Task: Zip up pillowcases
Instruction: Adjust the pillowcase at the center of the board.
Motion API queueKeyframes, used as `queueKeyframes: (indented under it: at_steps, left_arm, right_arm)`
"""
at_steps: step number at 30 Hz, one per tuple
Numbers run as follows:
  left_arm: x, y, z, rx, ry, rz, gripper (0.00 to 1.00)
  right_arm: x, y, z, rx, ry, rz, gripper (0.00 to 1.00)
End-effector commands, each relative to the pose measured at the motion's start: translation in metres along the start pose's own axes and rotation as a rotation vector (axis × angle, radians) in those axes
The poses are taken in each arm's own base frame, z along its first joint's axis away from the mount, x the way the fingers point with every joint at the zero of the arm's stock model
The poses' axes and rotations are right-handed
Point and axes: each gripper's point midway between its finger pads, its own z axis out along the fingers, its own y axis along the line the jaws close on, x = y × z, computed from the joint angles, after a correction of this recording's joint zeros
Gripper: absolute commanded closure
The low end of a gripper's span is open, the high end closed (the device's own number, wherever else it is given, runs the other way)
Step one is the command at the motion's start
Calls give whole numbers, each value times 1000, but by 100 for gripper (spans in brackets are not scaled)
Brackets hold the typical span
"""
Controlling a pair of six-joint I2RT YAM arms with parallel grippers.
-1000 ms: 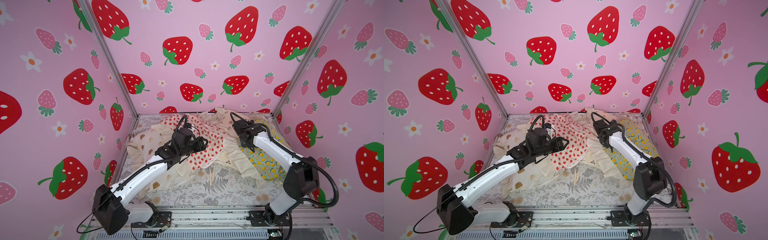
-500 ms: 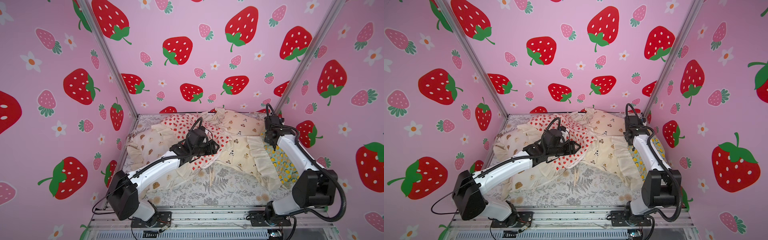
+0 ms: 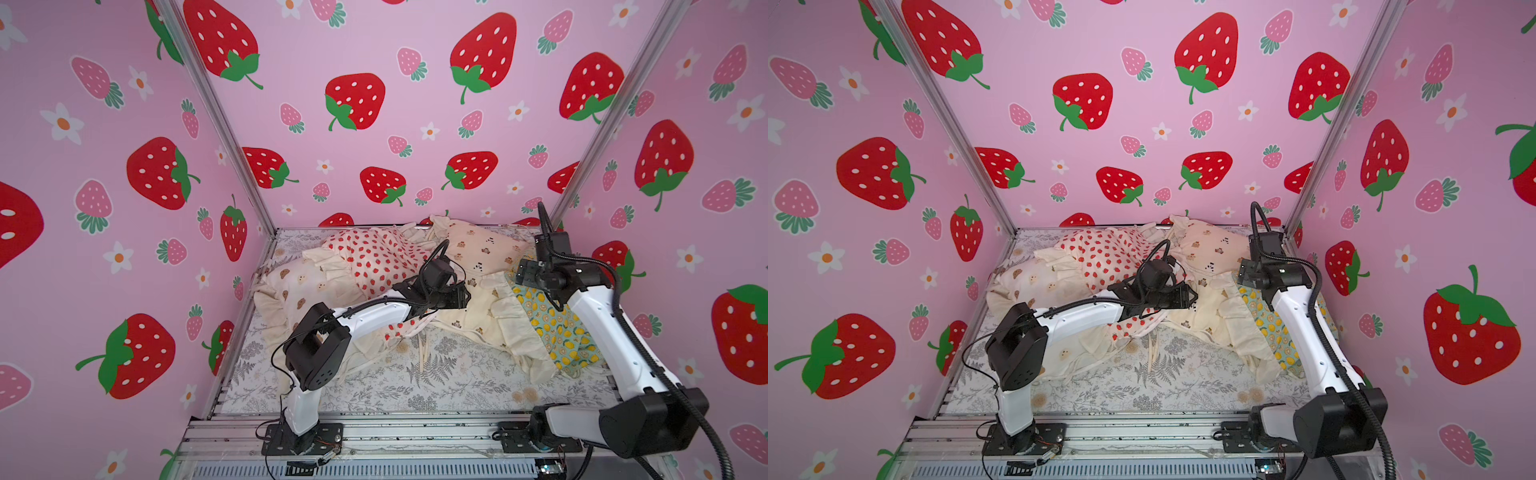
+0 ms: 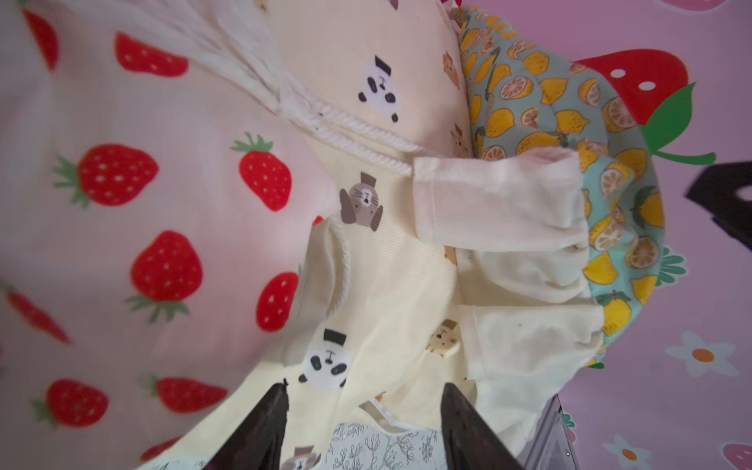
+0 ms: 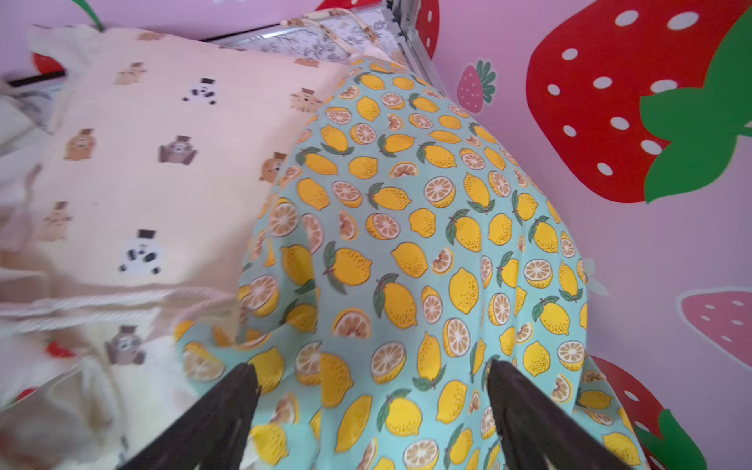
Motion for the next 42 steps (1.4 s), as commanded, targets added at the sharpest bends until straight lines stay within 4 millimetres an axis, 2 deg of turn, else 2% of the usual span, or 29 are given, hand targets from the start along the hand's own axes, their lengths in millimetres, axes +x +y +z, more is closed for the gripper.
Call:
queueKeyframes:
  at_steps: [1, 4, 8, 12, 15, 18, 22, 29, 32, 36, 39, 42]
  left_arm:
    - [-14, -4, 14, -13, -49, 27, 38]
    - [-14, 22, 21, -121, -71, 27, 39]
    - [-17, 68, 13, -266, -96, -14, 43]
    - [-18, 116, -5, -379, -103, -64, 46]
    - [-15, 143, -19, -450, -100, -84, 47]
    - [-11, 166, -32, -514, -86, -97, 47]
    - [-4, 196, -49, -589, -71, -126, 50]
    - [14, 234, -81, -689, -17, -151, 53]
    - [20, 242, -96, -688, -19, -158, 53]
    - [21, 238, -110, -674, -11, -149, 53]
    - [18, 214, -108, -576, -1, -147, 53]
    - [13, 173, -107, -449, -6, -126, 51]
  right_arm:
    - [14, 10, -20, -69, 42, -1, 5]
    - [27, 23, -32, -145, 78, -6, 6]
    - [53, 52, -44, -220, 110, -51, 13]
    - [86, 83, -38, -318, 169, -42, 23]
    - [106, 104, -29, -353, 205, -59, 30]
    - [124, 115, -15, -366, 253, -60, 34]
    - [135, 100, 4, -273, 249, -73, 38]
    - [141, 49, 35, -90, 252, -89, 40]
    - [141, 27, 47, -44, 262, -56, 41]
    - [131, 14, 50, -20, 245, -49, 41]
    - [125, 23, 43, -65, 250, -43, 38]
    - [120, 33, 29, -118, 234, -40, 31]
